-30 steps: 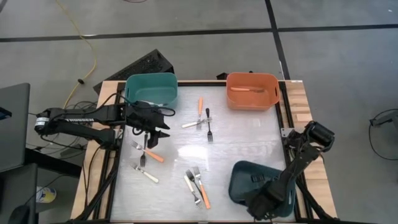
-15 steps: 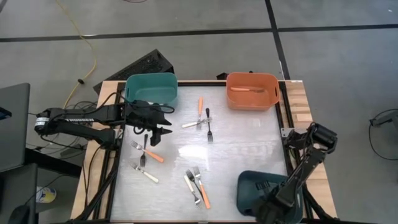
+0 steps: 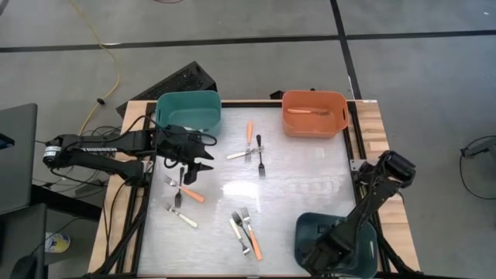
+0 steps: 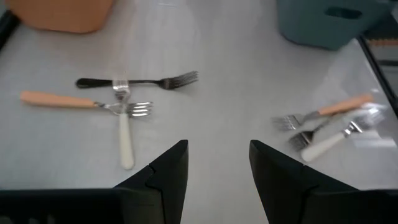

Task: Sort silverware by color (type)
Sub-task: Put the white fork into the green bin

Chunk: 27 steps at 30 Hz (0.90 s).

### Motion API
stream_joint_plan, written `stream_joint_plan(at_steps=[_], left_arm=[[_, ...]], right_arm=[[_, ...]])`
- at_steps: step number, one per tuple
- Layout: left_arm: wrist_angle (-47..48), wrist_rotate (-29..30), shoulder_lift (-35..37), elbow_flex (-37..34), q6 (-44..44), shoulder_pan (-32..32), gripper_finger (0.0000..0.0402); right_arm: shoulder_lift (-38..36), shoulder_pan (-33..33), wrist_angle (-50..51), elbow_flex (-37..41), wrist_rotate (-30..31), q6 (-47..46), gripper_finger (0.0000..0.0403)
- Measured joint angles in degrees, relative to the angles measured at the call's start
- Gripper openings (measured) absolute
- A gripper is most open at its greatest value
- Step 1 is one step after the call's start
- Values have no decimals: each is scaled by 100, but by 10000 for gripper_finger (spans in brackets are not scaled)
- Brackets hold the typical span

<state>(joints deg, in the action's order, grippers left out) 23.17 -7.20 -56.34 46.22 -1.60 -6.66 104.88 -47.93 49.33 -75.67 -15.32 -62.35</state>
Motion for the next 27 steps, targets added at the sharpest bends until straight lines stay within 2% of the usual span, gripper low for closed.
stream_joint_plan(at_steps=[3,9,14,17,19,24,27], left_arm=[[91,-122,-1,0,204,0,155],[468,-397,0,0,550,0,155],[744,-506,-1,0,776,0,155],[732,-507,-1,0,938,0,155],[648,-491,-2,0,1021,0,155],[339,-406,-2,0,1129,0,155],[62,-351,-34,0,1134,0,155]], right_arm=[[0,121,162,-179,-230,-294,154],[0,324,1288,-923,-1219,-690,208],[0,337,2228,-1978,-1111,-929,214],[-2,399,2765,-2609,-592,-1134,204],[-9,495,2969,-2987,9,-1166,195],[-316,853,2784,-3249,2271,-769,167],[-698,1165,2438,-3120,3336,-123,156]])
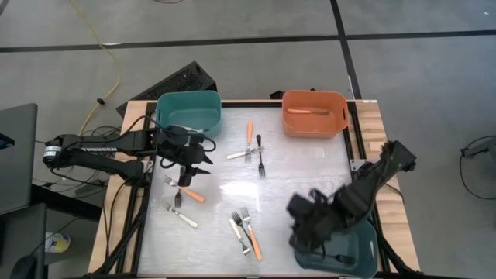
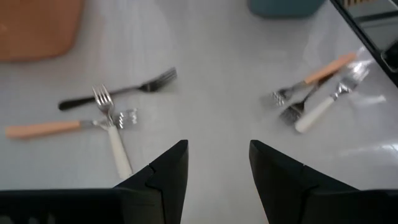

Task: Sort silverware by color (type)
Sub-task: Put the white fork into the green bin

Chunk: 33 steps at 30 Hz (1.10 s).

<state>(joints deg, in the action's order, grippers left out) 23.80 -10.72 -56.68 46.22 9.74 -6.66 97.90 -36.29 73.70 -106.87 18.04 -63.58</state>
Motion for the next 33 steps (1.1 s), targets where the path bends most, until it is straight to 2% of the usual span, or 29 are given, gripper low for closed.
stream_joint_plan(at_steps=[3,6,11,14,18,21,26,30,33], left_arm=[[-267,240,-148,2,17,-13,155],[-701,449,-511,9,31,-98,155],[-1509,457,-1395,4,-225,-357,155],[-2361,461,-1999,4,-392,-570,155],[-3216,465,-2896,110,-468,-851,155],[-3370,476,-3587,355,-623,-1010,155],[-3356,611,-4453,755,-1070,-1112,155],[-3244,925,-4726,950,-1306,-1117,155],[-2736,1061,-4746,1067,-1344,-1106,155]], right_arm=[[-529,353,-521,397,577,953,151],[-1198,815,-1123,1198,533,1809,150],[-2426,1785,-2712,3183,-298,3071,150],[-3056,2461,-3789,4342,-936,3667,150],[-3602,3355,-4844,5424,-1923,4279,150],[-3850,3964,-5095,5829,-2595,4788,149],[-4040,4773,-4923,5948,-3450,5734,148],[-4178,5268,-4923,5938,-4190,6239,148],[-4229,5557,-4810,5935,-4629,6563,148]])
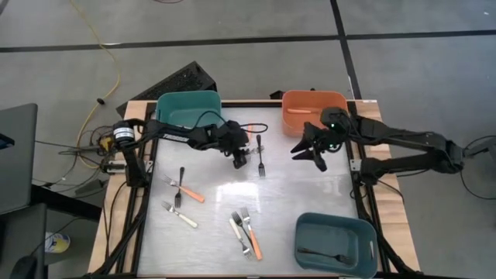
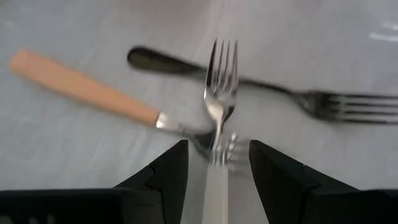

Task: Sort silverware by color (type)
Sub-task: Put the white fork into the green bin

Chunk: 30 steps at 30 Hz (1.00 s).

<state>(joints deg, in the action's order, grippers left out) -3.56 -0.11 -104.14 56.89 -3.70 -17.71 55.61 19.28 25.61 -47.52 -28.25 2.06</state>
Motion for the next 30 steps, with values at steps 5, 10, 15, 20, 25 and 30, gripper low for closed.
stream_joint_plan(at_steps=[5,10,15,20,25,30], left_arm=[[608,45,-2,30,-29,32,155],[1176,173,-2,28,87,189,155],[1227,407,-2,28,158,289,155],[1362,439,-2,30,151,299,125],[1457,243,22,-229,-236,290,55],[1313,175,35,-414,-664,286,31]], right_arm=[[-24,371,223,1,-362,522,148],[-17,616,268,1,-549,885,148],[-15,876,264,1,-675,1116,148],[-15,1064,230,1,-676,1196,148],[-15,1129,223,1,-676,1017,148],[-15,1112,221,1,-676,952,148]])
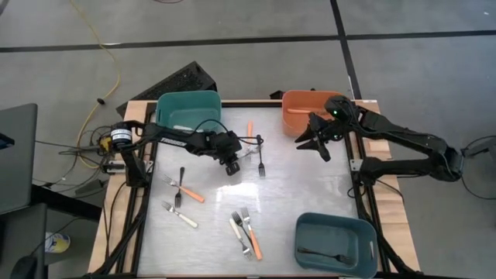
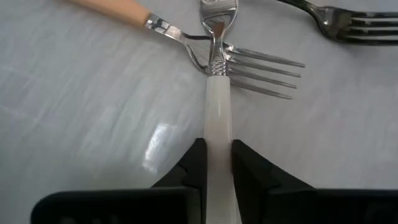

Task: Sort silverware by color (type)
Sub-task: Put the white fork into the green bin

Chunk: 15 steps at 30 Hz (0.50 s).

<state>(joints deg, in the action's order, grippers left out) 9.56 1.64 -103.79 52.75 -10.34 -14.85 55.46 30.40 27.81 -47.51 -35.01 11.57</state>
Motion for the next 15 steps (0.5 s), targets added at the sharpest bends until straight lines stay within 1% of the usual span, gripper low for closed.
stream_joint_plan(at_steps=[5,6,8,10,12,15], left_arm=[[37,-19,120,118,-42,10,30],[37,1,221,177,18,19,20],[168,49,490,234,173,29,12],[105,78,779,284,361,33,6],[100,114,1208,328,516,27,1],[231,219,1815,332,790,7,3]], right_arm=[[0,2,-30,0,-1,-256,148],[0,2,-56,0,0,-361,148],[0,2,-139,0,-2,-614,148],[0,-3,-315,0,-8,-887,148],[2,-12,-576,0,-115,-1181,148],[0,-102,-999,-1,-124,-1617,148]])
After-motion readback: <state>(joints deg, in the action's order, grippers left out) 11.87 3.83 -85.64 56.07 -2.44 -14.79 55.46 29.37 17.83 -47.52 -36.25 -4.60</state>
